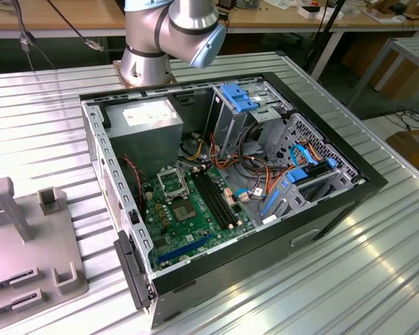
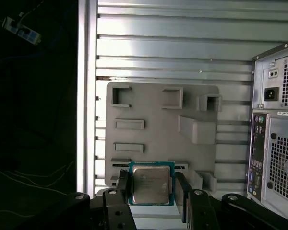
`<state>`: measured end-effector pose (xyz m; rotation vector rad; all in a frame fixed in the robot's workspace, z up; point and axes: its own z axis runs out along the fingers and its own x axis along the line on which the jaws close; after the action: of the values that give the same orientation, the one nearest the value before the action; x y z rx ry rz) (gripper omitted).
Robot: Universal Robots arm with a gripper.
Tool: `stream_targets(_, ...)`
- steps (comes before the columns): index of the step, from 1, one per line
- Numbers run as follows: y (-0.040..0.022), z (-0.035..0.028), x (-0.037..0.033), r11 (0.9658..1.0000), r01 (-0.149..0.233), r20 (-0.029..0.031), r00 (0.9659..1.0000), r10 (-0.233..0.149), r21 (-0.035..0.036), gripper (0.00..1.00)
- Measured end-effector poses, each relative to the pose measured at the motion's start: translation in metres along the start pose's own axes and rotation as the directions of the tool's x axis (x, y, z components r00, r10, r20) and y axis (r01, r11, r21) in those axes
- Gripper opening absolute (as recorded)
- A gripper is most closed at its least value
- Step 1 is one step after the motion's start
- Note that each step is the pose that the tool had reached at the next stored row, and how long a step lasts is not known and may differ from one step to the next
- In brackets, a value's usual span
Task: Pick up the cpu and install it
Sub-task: 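Pick up the cpu and move it towards the insertion slot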
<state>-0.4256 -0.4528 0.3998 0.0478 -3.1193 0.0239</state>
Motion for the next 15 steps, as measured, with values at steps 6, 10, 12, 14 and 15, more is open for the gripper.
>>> stream_targets(6, -0.0001, -0.0001, -0.003, 1.0, 0.0, -0.0001, 1.0, 0.0, 0.0, 0.47)
stream_targets(10, -0.0001, -0.0001, -0.0031, 1.0, 0.0, -0.0001, 1.0, 0.0, 0.0001, 0.47)
stream_targets(12, -0.0001, -0.0001, -0.0031, 1.0, 0.0, -0.0001, 1.0, 0.0, 0.0001, 0.47)
stream_targets(14, -0.0002, -0.0001, -0.0039, 1.0, 0.0, 0.0, 1.0, 0.0, 0.0, 0.47)
stream_targets(15, -0.0003, -0.0002, -0.0049, 1.0, 0.0, -0.0001, 1.0, 0.0, 0.0001, 0.47)
